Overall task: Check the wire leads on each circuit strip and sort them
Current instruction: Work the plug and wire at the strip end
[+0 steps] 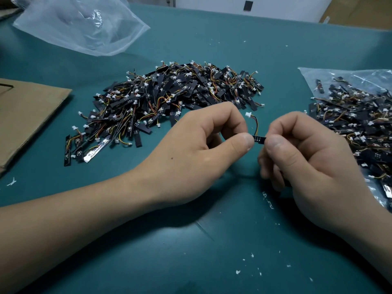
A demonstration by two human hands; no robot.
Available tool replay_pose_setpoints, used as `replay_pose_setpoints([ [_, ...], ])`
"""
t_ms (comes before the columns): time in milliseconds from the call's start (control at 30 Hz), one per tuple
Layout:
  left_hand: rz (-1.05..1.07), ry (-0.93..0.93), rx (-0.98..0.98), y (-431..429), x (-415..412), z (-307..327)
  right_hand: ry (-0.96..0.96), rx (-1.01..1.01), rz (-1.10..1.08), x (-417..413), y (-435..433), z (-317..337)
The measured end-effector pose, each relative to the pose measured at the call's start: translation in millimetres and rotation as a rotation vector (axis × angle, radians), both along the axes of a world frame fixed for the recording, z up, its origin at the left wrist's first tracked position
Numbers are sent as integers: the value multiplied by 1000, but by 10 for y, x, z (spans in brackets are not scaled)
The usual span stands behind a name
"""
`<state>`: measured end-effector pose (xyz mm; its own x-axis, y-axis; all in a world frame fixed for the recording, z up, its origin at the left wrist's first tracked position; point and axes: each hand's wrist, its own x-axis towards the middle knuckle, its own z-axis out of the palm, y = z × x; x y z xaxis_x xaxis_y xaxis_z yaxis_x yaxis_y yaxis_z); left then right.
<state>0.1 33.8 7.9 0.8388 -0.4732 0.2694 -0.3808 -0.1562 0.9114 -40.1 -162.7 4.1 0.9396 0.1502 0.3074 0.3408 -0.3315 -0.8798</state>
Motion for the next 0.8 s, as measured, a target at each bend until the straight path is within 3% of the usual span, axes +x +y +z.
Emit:
replay_pose_setpoints([
  [800, 12, -8, -21, -18, -21, 2, 111, 94, 72, 57, -52, -13],
])
